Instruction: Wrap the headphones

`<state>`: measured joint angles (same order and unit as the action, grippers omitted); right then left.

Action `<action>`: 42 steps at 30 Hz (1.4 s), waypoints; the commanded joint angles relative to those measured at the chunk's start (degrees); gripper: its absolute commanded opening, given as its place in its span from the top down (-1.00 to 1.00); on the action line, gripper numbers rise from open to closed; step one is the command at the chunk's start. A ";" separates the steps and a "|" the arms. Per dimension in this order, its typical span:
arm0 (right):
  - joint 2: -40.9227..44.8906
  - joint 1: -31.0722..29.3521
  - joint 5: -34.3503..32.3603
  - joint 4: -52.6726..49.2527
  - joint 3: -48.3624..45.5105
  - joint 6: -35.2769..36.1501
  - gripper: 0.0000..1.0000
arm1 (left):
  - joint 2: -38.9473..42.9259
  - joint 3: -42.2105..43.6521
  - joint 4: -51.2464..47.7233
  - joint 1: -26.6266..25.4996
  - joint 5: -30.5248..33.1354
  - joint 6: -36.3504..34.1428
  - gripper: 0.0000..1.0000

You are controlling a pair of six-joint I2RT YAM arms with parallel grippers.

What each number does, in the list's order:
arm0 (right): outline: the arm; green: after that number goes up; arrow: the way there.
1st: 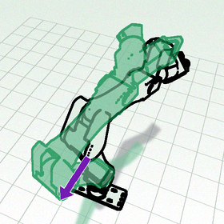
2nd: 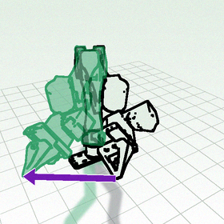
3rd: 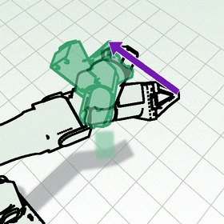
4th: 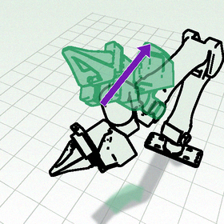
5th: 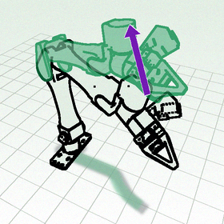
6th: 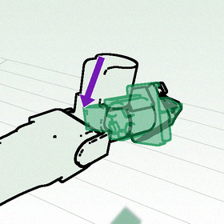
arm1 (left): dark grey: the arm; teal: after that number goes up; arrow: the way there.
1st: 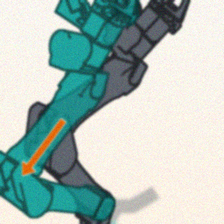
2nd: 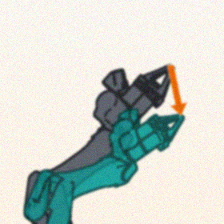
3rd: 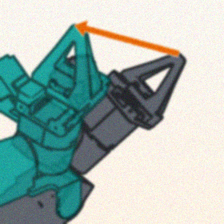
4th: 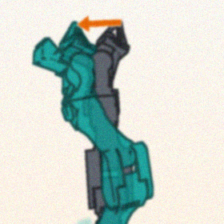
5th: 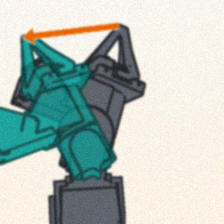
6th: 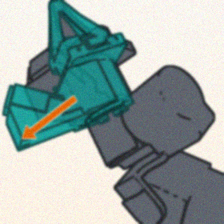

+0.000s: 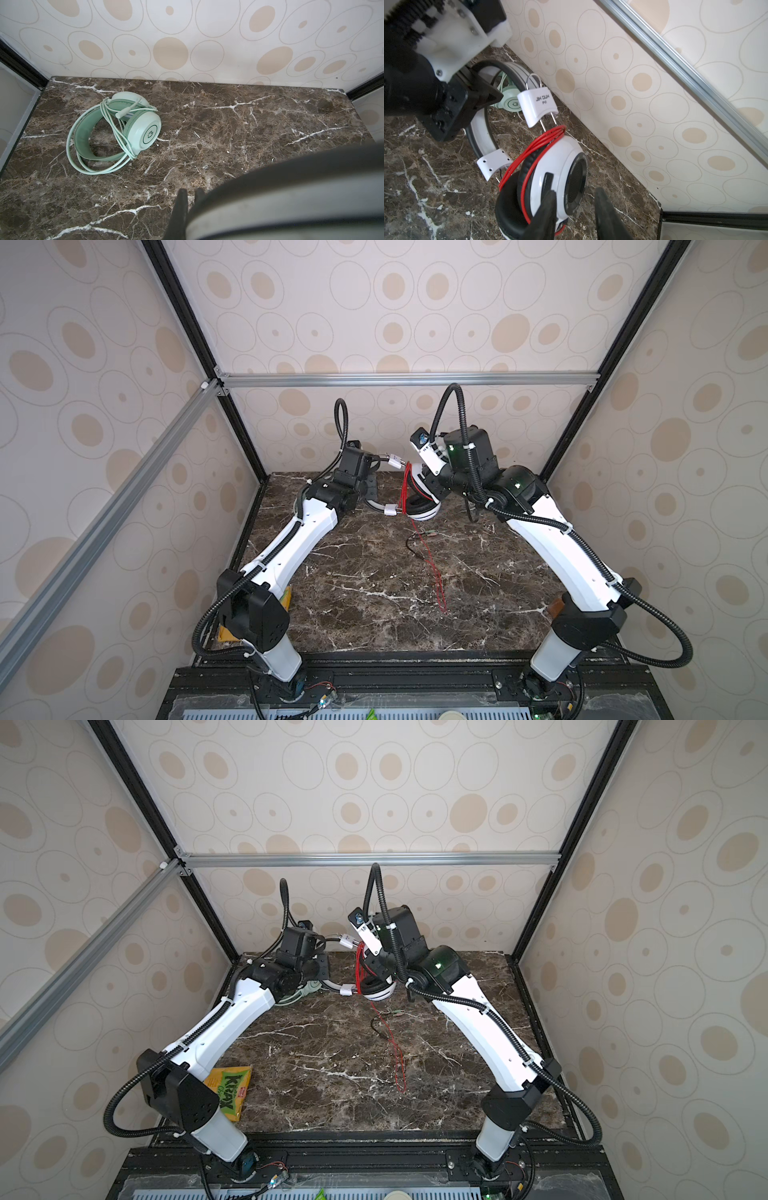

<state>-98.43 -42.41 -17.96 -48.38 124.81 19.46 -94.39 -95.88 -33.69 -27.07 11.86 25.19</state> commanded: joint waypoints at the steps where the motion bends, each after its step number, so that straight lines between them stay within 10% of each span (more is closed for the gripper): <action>1: -1.27 0.07 0.72 -3.55 1.32 -0.20 0.33 | 3.33 -0.98 4.14 -0.53 0.17 0.56 1.00; 27: 30.81 18.45 23.56 25.33 -61.40 -26.30 0.06 | 3.60 0.13 4.87 -0.52 2.97 1.10 1.00; 42: 24.53 18.94 34.84 36.28 -79.71 -39.15 -0.03 | 3.86 0.21 4.59 -0.53 4.58 1.62 1.00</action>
<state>-72.01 -23.81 14.61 -14.50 46.48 -14.63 -94.04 -94.13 -32.97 -27.18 16.23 25.02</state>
